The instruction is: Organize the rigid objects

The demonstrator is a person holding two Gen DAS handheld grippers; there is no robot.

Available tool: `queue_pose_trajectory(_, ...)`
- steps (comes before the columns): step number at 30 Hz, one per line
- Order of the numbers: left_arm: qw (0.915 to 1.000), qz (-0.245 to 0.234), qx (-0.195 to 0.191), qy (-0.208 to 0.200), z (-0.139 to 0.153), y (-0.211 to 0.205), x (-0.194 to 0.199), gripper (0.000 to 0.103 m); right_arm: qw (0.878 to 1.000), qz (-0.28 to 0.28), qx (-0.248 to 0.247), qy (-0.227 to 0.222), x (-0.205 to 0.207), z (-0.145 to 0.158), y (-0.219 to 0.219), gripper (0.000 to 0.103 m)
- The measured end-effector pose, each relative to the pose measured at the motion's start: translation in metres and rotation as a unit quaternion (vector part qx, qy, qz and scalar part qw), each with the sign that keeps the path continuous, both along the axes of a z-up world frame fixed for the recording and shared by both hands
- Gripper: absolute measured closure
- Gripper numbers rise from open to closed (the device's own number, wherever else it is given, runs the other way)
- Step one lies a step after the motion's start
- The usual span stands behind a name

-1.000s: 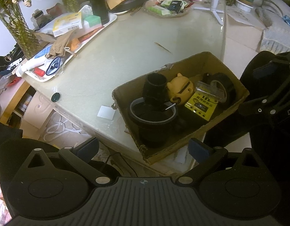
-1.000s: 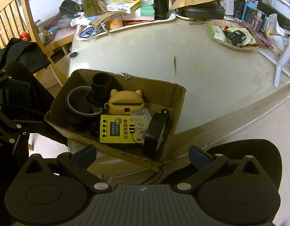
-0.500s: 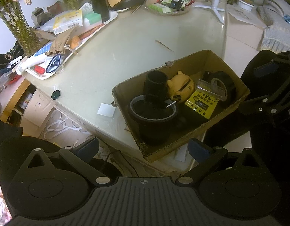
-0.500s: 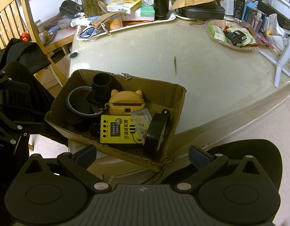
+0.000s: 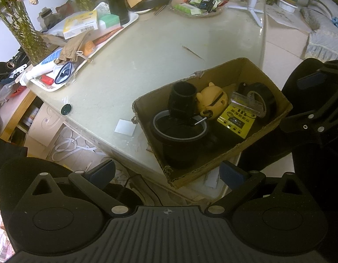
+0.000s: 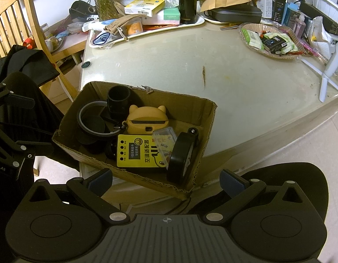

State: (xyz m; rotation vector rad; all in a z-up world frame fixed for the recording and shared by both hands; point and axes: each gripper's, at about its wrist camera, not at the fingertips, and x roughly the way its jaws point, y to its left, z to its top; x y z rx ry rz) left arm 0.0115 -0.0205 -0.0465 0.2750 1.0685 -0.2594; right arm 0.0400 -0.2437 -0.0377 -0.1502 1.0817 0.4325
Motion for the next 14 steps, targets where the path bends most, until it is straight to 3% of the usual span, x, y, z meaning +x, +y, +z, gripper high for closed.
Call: queue_pose_trajectory(14, 1.0, 0.002, -0.001, 0.003, -0.0001, 0.0008, -0.0011, 0.0, 1.0, 0.001, 0.002, -0.001, 0.0006, 0.0024, 0.0009, 0.0)
